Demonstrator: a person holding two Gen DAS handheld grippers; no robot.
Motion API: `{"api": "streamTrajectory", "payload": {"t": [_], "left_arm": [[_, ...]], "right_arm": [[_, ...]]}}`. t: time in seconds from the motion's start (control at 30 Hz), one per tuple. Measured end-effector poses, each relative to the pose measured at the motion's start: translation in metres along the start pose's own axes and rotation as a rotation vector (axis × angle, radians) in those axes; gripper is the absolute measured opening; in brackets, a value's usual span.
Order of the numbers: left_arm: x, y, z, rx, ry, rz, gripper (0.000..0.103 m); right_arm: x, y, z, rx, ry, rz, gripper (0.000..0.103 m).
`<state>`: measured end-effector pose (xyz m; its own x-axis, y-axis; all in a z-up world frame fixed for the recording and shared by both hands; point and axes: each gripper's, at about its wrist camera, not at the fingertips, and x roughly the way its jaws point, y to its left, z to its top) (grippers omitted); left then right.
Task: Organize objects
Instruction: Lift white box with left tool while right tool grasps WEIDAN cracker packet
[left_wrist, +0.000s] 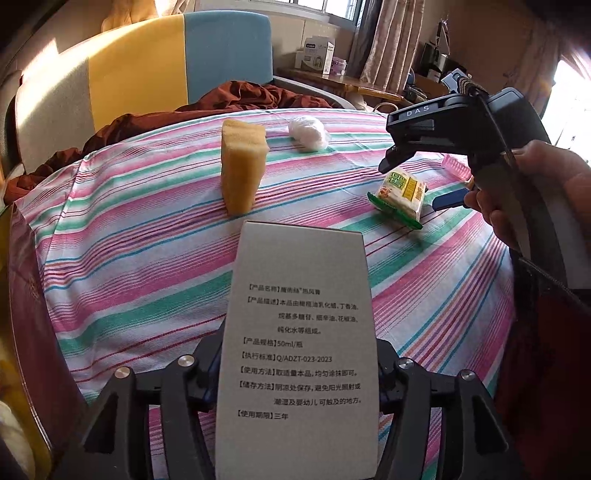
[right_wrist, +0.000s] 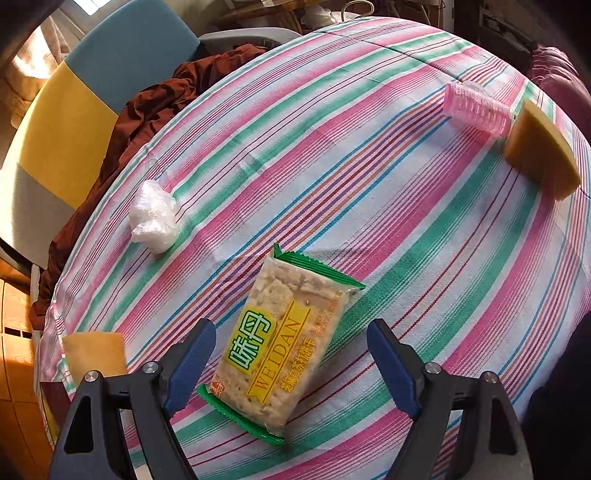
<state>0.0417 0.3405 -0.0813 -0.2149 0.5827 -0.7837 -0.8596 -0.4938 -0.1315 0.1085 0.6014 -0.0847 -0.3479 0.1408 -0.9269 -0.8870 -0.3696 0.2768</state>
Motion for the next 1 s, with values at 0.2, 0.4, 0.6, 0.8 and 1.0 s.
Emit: {"api": "streamTrajectory", "payload": {"t": [0.2,0.4,0.6,0.8,1.0], "left_arm": [[-0.001,-0.004,-0.006,0.042,-0.017,0.033,0.061],[0.001,-0.003,-0.004,0.026,-0.01,0.031,0.061],[0.001,-0.004,-0.004,0.024,-0.016,0.03,0.061],[0.0,-0.004,-0.006,0.028,-0.016,0.039,0.061],[-0.004,-0.006,-0.009,0.032,-0.023,0.065,0.054]], "right_arm": [[0.001,0.007,-0.001,-0.049,-0.017,-0.042,0.089],[0.002,0.007,0.002,-0.096,-0.029,-0.048,0.088],[0.001,0.034,-0.012,-0.344,-0.002,-0.051,0.052],[0.001,0.045,-0.024,-0.493,0.023,-0.062,0.052],[-0.001,0.032,-0.021,-0.533,0.03,-0.087,0.053]]}}
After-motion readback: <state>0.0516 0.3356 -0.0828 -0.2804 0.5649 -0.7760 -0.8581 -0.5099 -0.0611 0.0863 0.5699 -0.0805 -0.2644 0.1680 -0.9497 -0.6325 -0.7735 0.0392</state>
